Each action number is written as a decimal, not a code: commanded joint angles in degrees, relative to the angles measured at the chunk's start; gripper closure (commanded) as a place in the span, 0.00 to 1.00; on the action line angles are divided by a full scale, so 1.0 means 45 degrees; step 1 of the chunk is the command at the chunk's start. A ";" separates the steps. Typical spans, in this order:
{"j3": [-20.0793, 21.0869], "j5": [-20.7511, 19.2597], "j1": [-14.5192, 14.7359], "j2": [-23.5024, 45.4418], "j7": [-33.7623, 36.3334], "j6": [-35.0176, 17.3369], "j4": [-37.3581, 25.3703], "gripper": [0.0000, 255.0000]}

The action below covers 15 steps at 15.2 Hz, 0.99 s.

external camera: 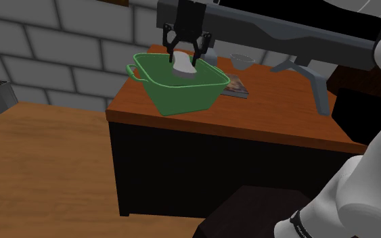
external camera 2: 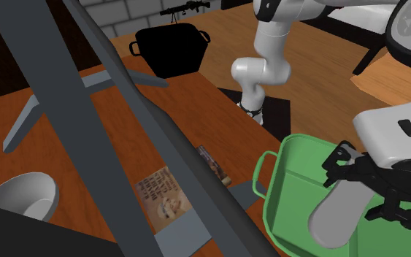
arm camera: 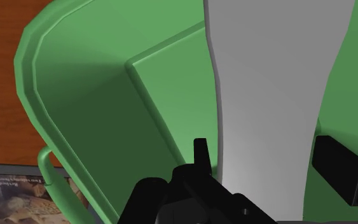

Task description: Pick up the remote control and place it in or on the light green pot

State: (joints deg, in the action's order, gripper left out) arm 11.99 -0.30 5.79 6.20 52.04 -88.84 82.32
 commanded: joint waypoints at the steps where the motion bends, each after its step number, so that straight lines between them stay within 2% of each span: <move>1: 0.0001 0.0004 0.0000 -0.0024 0.0002 -0.0037 0.0051 1.00; 5: 0.0001 0.0004 0.0000 -0.0024 0.0002 -0.0037 0.0051 1.00; 6: 0.0001 0.0004 0.0000 -0.0023 0.0002 -0.0037 0.0051 0.00; 11: 0.0001 0.0004 0.0000 -0.0024 0.0002 -0.0038 0.0051 0.00; 15: 0.0050 -0.0170 0.0115 0.0761 0.0102 0.1927 -0.2683 0.00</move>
State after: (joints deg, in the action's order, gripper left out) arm 12.10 -0.80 6.08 8.48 52.26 -82.18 73.30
